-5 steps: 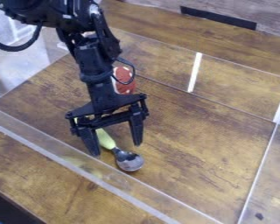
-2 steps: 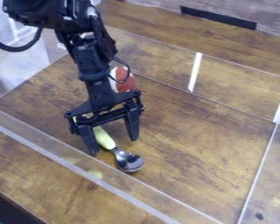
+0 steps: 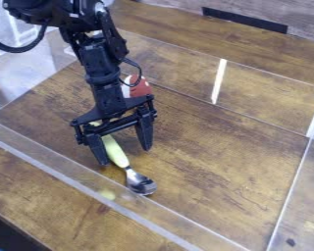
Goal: Move the green spoon to the right side of the table
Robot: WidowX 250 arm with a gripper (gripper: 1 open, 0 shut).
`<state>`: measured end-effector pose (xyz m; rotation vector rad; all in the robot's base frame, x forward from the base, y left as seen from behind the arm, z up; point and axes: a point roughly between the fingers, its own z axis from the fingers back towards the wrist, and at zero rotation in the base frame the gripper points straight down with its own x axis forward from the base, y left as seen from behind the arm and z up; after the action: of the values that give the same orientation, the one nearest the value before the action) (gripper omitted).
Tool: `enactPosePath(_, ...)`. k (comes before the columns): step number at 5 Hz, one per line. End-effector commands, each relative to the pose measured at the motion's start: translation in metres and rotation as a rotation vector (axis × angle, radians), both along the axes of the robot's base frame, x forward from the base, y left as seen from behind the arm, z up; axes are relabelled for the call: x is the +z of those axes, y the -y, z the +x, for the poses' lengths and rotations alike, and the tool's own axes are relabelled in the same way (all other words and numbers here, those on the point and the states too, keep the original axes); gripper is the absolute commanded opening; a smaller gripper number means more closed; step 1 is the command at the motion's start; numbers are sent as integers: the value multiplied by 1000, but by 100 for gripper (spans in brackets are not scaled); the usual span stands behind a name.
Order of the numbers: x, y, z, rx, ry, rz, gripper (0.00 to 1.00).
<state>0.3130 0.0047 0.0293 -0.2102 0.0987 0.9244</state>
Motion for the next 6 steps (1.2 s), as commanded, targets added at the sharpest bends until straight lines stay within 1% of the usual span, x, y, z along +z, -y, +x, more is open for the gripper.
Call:
enactPosePath(1, 16, -6, 13, 59, 55, 7, 100)
enactPosePath(3, 17, -8, 20, 124, 49, 8, 100)
enactPosePath(6, 15, -12, 25, 183, 33, 25, 100)
